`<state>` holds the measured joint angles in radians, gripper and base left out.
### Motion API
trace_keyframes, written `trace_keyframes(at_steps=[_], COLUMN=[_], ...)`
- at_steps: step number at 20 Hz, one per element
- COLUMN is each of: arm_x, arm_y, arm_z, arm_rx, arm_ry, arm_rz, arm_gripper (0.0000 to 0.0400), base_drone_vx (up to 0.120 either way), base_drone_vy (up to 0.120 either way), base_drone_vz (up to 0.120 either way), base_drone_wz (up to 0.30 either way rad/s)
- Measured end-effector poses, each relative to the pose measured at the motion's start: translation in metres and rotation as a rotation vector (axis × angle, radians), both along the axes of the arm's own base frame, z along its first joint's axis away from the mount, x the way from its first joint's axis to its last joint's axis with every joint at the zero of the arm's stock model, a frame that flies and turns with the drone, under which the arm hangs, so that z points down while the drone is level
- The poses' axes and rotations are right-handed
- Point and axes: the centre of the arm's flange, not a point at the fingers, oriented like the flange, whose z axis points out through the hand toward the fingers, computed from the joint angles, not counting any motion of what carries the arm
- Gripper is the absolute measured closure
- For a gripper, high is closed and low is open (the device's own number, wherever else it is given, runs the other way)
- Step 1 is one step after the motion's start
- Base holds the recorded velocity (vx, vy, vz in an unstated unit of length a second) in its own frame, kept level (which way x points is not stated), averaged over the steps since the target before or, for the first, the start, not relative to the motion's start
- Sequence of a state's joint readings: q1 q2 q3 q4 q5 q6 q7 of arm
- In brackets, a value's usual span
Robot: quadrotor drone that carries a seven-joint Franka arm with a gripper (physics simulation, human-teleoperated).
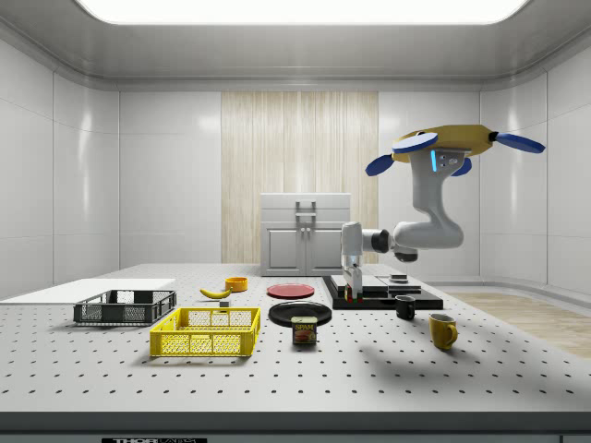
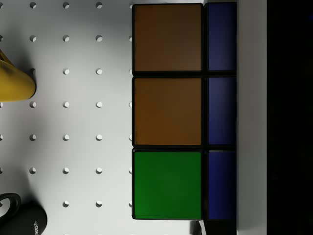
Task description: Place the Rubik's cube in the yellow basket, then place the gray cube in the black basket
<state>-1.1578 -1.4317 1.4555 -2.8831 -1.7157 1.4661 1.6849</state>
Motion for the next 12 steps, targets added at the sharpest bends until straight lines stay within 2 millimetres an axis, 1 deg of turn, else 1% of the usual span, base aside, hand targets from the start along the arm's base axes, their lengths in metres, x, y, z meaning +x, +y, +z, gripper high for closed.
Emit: trace_keyframes(at_steps=[2, 6, 7, 12], arm_x=[0.0000, 0.0000, 0.0000, 0.0000], arm_y=[0.0000, 0.0000, 0.0000, 0.0000], arm_z=[-0.0001, -0.0002, -0.0002, -0.0002], arm_rx=[0.000, 0.000, 0.000, 0.000], arm_ry=[0.000, 0.000, 0.000, 0.000], arm_rz=[0.000, 0.000, 0.000, 0.000], arm_gripper=[0.0075, 0.0075, 0.0075, 0.0075], base_drone_vx=[0.120, 0.120, 0.120, 0.120], base_drone_vy=[0.020, 0.120, 0.040, 0.000], base_drone_vz=[0.000, 0.000, 0.000, 0.000], base_drone_wz=[0.000, 0.000, 0.000, 0.000])
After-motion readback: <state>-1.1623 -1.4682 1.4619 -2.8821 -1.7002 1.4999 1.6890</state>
